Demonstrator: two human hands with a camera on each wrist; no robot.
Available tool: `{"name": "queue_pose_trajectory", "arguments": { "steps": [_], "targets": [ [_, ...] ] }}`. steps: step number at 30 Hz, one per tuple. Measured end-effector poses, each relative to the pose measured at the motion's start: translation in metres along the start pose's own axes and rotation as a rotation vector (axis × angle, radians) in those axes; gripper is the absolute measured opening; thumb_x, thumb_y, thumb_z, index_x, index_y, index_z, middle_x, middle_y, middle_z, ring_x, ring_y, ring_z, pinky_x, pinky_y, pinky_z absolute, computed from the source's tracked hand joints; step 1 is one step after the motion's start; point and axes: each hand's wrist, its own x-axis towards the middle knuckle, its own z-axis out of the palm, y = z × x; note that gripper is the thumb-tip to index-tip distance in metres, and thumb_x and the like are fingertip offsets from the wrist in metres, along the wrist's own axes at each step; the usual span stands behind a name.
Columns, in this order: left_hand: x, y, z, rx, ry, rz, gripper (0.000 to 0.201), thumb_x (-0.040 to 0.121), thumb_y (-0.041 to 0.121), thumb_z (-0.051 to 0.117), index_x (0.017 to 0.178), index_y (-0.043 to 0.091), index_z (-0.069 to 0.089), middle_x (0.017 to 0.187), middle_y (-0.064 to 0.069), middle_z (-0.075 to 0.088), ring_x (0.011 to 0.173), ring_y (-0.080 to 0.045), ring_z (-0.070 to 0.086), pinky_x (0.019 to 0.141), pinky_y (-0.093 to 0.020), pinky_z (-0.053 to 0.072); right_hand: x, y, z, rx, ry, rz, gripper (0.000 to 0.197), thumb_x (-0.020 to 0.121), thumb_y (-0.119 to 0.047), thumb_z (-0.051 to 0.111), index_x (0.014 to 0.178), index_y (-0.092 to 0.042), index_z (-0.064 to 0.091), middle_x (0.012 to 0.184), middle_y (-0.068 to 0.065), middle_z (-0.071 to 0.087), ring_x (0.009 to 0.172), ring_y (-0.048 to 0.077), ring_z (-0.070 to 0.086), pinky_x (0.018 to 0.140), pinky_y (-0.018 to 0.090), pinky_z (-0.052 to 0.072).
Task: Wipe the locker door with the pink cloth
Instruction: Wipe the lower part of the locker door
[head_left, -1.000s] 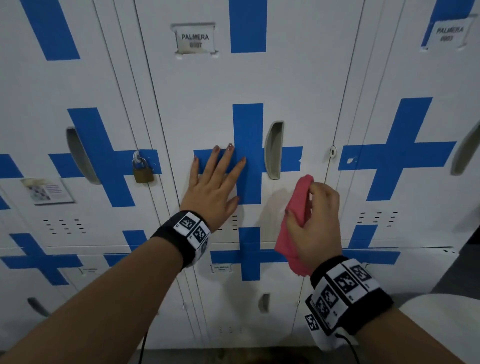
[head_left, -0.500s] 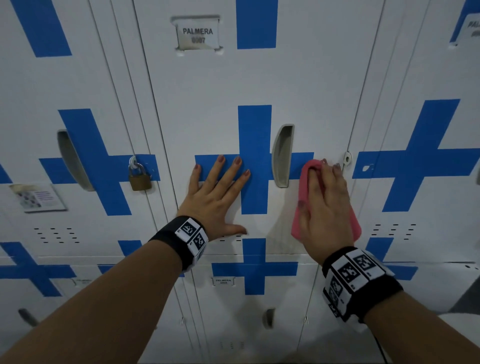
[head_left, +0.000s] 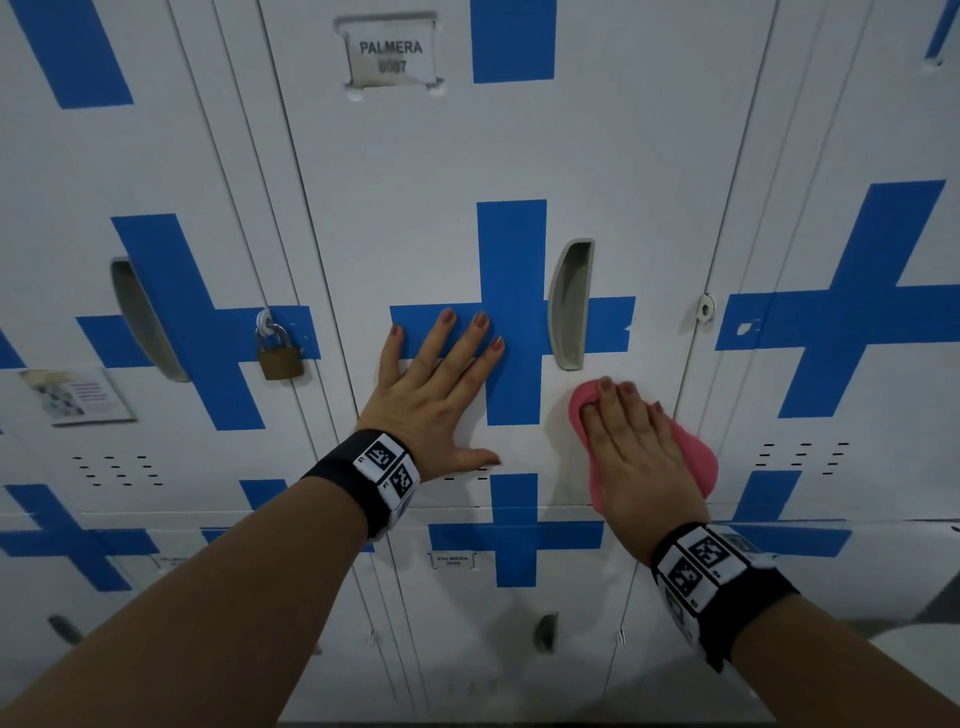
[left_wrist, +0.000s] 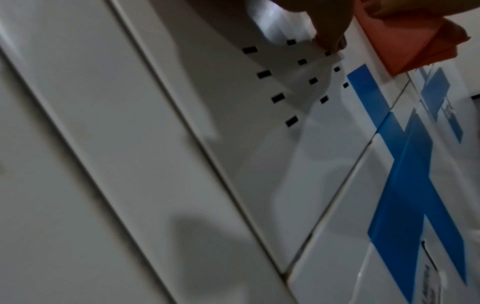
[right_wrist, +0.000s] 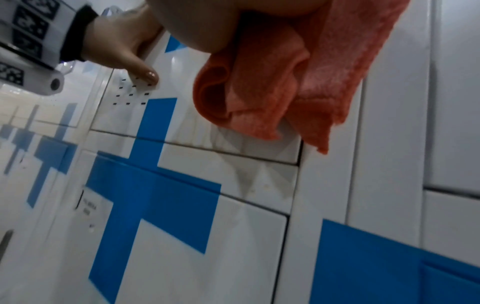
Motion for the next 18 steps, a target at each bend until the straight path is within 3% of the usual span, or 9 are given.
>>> {"name": "queue_pose_trajectory", "arguments": {
  "steps": [6,10,15,18],
  "targets": [
    [0.000,0.000,0.001,0.001,-0.011,0.002,0.127,0.059,0.087,0.048,0.149,0.020,-0.011,0.155,-0.002,-0.022,0.143,-0.027,-0.018,0.110,-0.056,-0.016,-0.007,0.006,0.004,-0.039,0.049,-0.075,0.102,0.064,0.007,0.051,0.149,-0.014,-0.001,0.156,0.002,-0.017,0.143,0.023,-0.011,0.115,0.040,-0.006],
    [-0.001,-0.001,0.002,-0.002,-0.013,0.002,0.126,0.059,0.087,0.047,0.149,0.020,-0.011,0.155,-0.002,-0.022,0.143,-0.027,-0.017,0.109,-0.056,-0.017,0.001,0.006,-0.019,0.005,0.147,0.054,0.084,0.073,0.007,0.040,0.147,-0.012,0.007,0.157,0.005,-0.011,0.144,0.025,-0.011,0.113,0.048,0.004],
    [0.000,0.000,0.002,0.001,-0.018,0.002,0.126,0.059,0.087,0.047,0.149,0.020,-0.011,0.155,-0.001,-0.022,0.143,-0.027,-0.018,0.110,-0.056,-0.015,0.030,0.009,-0.047,0.090,0.402,0.167,0.071,0.069,0.014,0.047,0.138,0.000,0.036,0.147,0.013,0.022,0.134,0.034,0.020,0.108,0.049,0.021],
    [-0.001,0.000,0.002,-0.004,-0.015,0.003,0.126,0.059,0.087,0.048,0.149,0.020,-0.010,0.155,0.000,-0.022,0.143,-0.026,-0.017,0.110,-0.057,-0.014,0.036,0.009,-0.043,0.092,0.434,0.167,0.067,0.074,0.011,0.042,0.139,-0.002,0.031,0.145,0.013,0.023,0.133,0.033,0.023,0.109,0.047,0.022]
  ]
}}
